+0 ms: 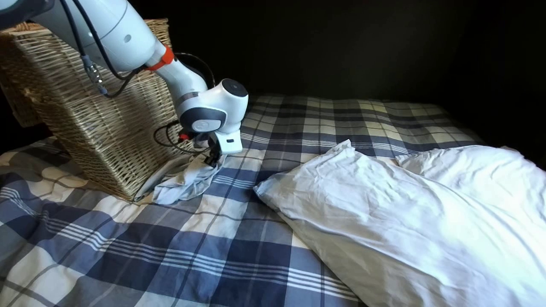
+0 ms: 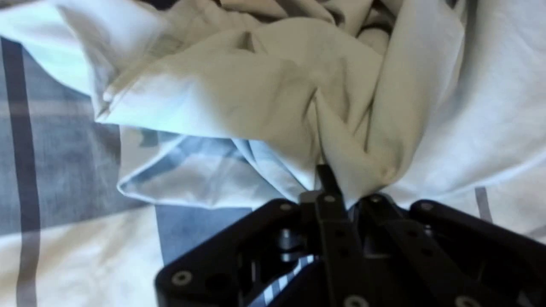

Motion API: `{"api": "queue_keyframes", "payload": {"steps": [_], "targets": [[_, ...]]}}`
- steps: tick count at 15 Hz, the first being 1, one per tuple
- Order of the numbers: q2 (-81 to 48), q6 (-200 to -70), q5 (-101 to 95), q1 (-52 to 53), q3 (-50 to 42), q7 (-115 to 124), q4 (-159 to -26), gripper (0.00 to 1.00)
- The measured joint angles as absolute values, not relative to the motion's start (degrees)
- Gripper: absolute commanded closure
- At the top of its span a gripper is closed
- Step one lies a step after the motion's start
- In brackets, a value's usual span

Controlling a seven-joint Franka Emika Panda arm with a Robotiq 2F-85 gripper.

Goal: Move the pillow case to the right

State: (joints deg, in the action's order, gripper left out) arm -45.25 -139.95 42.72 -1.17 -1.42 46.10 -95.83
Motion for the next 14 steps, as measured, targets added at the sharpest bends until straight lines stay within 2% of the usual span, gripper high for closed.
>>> {"api": "queue_keyframes", "payload": {"steps": [14], "targets": [[-34.25,-151.98,38.91,-11.50,-7.86,20.75,-101.40,0.99]]}}
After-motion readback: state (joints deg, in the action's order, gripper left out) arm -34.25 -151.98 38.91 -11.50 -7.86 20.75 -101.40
